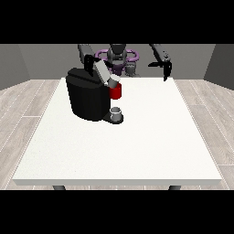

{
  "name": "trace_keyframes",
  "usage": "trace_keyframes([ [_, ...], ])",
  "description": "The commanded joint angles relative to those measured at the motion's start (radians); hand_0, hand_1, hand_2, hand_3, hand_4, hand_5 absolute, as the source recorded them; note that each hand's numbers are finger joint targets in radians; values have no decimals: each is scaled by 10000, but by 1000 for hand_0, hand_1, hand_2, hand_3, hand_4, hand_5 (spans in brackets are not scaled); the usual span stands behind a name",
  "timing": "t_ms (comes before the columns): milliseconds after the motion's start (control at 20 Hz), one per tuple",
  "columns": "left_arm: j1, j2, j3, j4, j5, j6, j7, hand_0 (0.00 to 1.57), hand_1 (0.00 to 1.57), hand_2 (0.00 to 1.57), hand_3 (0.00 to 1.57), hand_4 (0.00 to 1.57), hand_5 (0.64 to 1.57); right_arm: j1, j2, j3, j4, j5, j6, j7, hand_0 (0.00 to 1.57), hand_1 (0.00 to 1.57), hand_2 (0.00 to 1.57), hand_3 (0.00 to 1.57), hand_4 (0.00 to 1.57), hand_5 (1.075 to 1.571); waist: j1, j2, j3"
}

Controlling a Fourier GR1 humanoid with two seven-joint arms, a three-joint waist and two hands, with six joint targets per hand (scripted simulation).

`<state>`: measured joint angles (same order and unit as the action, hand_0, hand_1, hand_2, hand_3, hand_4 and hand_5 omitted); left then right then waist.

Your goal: Insert the coffee pod into the coffee machine and close the lid

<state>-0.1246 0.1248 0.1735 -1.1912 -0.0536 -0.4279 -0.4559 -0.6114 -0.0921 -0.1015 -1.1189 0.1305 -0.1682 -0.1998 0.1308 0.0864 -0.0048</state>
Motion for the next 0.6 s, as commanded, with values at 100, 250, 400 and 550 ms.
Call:
trace_keyframes([
  [100,-265,-97,-93,120,-82,350,312,0,0,0,0,376,1571,-756,20,107,674,169,-108,154,0,0,0,0,317,1571,169,245,47],
  [250,-559,128,227,107,533,-66,761,0,0,0,0,343,1571,-437,402,247,792,110,-164,-149,0,0,0,0,423,1571,127,148,49],
  [400,-849,413,376,400,419,-51,53,0,0,0,0,381,1571,-694,157,250,797,333,-210,-338,0,0,0,0,394,1571,172,734,46],
  [550,-861,-52,46,656,129,364,165,0,0,0,0,377,1571,-1441,327,617,657,682,-348,610,0,0,0,0,454,1571,272,460,44],
])
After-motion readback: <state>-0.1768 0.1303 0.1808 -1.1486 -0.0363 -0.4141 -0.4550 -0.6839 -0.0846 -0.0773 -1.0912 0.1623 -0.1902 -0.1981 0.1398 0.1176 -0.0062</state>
